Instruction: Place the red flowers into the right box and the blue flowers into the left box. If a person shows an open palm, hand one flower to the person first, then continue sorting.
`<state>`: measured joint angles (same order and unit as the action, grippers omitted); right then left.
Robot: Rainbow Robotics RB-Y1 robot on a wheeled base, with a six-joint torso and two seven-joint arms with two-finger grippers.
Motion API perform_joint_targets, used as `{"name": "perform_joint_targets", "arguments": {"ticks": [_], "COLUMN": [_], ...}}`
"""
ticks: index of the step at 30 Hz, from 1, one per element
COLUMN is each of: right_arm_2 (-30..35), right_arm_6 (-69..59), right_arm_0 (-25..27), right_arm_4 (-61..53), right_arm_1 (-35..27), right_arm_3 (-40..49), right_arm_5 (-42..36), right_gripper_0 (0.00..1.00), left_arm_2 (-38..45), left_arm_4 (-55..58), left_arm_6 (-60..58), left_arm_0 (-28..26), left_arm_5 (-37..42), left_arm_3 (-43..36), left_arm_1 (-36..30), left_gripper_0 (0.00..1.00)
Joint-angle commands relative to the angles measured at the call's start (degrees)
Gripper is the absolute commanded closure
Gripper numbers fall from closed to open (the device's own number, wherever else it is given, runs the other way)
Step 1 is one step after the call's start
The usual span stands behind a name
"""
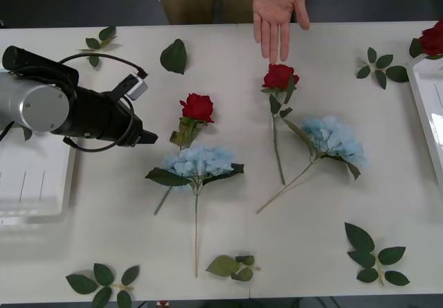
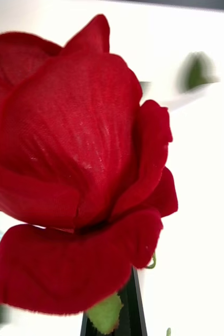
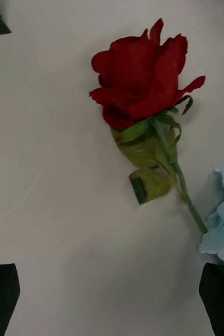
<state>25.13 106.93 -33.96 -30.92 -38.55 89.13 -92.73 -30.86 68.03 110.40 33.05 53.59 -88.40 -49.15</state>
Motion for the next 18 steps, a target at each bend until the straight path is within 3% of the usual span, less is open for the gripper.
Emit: {"name": "perform_joint_targets", "arguments": {"ticks": [1,6,11,18], "right_arm_2": [-1.75,0.01,0.10,-2.89], "right_arm_6": [2.85,4.08,3.90,-1.81], "right_arm_0": [-0.94,0.21,1.26,1.26], "right_arm_4": [4.55,3.32,2.88,1.83], "right_arm_1": [-6.89,-6.28,-4.61,-1.97], "right_arm_3": [-2.21,-7.74,-8.27,-5.02], "right_arm_5": [4.40,8.27,11.26,8.45], "right_gripper_0": [1.00,1.00,1.00,1.00], "left_arm_2": [-1.04,-1.31,-4.38,-9.13], "left_arm_4": [-2.03,-3.52,-7.39,-16.62], "left_arm_6": [-5.37,-7.04,-16.18,-27.60], "left_arm_0": [2.81,2.89,2.98,4.30], "left_arm_5": [-0.77,-0.68,-0.59,-0.68], "left_arm_3": [-2.12,-2.12,-2.21,-2.04], "left_arm_1": [3.71,5.47,6.00,6.79], "left_gripper_0": [0.00,0.00,0.00,0.00]}}
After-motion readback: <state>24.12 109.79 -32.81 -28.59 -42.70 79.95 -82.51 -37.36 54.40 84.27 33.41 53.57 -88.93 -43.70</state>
